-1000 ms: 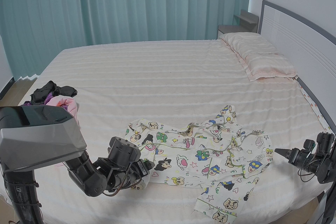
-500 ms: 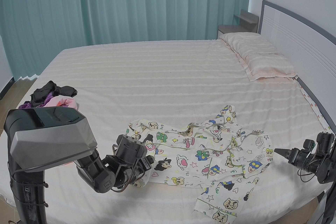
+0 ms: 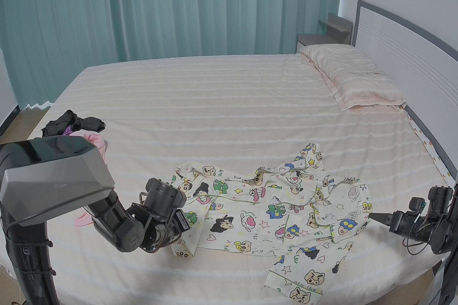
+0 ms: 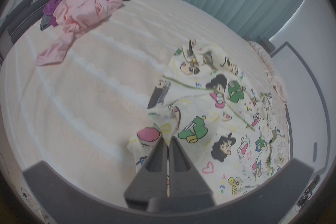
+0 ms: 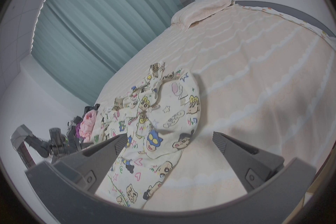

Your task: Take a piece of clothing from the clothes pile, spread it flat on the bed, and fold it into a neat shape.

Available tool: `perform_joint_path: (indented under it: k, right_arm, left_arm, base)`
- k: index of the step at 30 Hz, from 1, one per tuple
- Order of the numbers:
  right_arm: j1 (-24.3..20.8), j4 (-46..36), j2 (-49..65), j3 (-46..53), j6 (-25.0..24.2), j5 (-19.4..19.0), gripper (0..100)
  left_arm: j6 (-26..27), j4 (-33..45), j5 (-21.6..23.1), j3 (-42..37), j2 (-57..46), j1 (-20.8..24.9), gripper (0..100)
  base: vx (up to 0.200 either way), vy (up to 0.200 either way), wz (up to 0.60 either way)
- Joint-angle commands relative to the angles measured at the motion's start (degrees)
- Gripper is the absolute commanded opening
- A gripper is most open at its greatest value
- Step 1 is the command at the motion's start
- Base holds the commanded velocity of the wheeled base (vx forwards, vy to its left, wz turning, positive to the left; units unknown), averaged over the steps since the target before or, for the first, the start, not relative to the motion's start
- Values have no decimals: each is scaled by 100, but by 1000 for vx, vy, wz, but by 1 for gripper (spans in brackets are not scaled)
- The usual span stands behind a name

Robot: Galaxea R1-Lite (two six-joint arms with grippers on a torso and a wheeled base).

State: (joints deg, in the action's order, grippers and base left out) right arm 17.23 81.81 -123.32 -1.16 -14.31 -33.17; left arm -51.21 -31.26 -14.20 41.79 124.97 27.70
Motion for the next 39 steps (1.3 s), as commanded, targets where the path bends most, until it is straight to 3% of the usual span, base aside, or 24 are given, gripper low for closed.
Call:
perform_joint_path:
  k: [1, 10, 26, 29, 30, 37, 38, 39]
  right_arm:
    - [-220, -16, -439, 116, 122, -14, 100]
    - [-756, -280, -509, 116, 86, -14, 100]
    - [-2153, -1255, -474, 107, 51, 100, 100]
    - [-2303, -1247, -491, 107, -54, 197, 100]
    - [-2663, -1141, -597, 107, -353, 452, 100]
    - [-3164, -271, -1054, 107, -889, 1014, 100]
    - [-3190, -236, -1063, 107, -924, 1041, 0]
    - [-3349, -69, -1142, 107, -1100, 1190, 0]
  left_arm:
    - [94, 23, -4, -22, -456, -361, 0]
    - [314, 6, 14, 40, -438, -845, 0]
    - [507, 14, 58, 778, 19, -1513, 0]
    - [525, 14, 58, 787, 107, -1522, 0]
    - [533, 14, 93, 778, 248, -1513, 0]
    - [525, 23, 199, 866, 362, -1486, 0]
    - [525, 23, 199, 866, 362, -1486, 0]
    - [525, 23, 216, 884, 371, -1478, 0]
  base:
    - [0, 0, 0]
    - [0, 0, 0]
    - [0, 0, 0]
    - [0, 0, 0]
    - [0, 0, 0]
    - [0, 0, 0]
    - [0, 0, 0]
    - [0, 0, 0]
